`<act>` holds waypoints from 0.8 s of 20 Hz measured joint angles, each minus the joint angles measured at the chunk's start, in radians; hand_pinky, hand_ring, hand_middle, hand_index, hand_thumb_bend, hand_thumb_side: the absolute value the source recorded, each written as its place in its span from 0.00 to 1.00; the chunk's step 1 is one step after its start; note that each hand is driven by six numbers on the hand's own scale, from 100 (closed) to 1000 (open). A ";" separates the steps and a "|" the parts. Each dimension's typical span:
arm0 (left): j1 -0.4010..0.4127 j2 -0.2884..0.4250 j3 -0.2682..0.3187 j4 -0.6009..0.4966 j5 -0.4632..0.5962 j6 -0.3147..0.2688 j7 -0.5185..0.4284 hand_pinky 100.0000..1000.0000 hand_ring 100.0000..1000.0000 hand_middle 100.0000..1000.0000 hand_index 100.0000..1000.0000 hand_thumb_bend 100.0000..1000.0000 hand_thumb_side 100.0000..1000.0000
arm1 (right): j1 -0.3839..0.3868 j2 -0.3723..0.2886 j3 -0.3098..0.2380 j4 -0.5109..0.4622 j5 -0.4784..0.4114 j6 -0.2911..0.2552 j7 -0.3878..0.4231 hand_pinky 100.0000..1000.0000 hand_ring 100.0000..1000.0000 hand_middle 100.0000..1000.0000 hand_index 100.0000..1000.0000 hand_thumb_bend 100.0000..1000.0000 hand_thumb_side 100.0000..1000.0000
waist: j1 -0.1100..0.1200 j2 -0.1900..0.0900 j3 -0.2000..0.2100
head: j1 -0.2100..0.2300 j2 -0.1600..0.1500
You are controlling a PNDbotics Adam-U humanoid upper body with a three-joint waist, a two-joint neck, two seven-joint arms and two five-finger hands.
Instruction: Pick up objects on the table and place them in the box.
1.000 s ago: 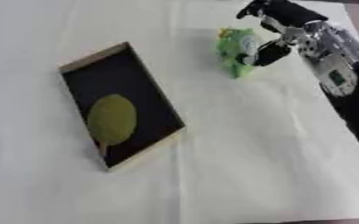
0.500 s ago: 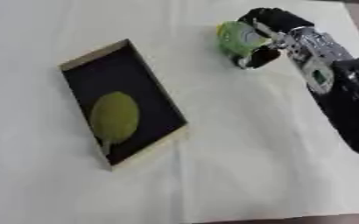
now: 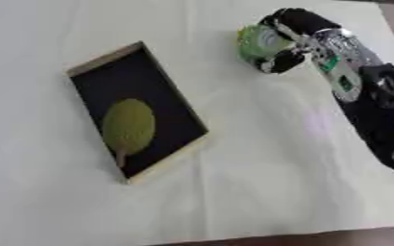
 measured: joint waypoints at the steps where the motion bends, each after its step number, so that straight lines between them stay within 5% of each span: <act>1: 0.000 0.000 0.000 0.000 0.000 0.000 0.000 0.70 0.79 0.81 0.83 0.45 0.65 | 0.003 -0.001 0.000 -0.012 -0.008 0.007 0.010 0.85 0.75 0.62 0.81 0.25 0.16 | 0.000 0.000 -0.001 | 0.000 0.000; 9: 0.000 0.000 -0.002 0.000 0.000 0.001 -0.003 0.70 0.79 0.81 0.83 0.45 0.65 | 0.005 -0.027 -0.015 -0.161 -0.064 0.059 0.053 0.85 0.73 0.59 0.79 0.18 0.04 | 0.000 -0.005 -0.005 | 0.004 0.001; 16: 0.000 0.000 -0.005 0.000 0.001 -0.001 -0.006 0.70 0.79 0.81 0.83 0.45 0.65 | -0.003 -0.041 -0.004 -0.320 -0.112 0.077 0.091 0.85 0.73 0.59 0.79 0.14 0.04 | 0.000 -0.007 -0.006 | 0.004 0.006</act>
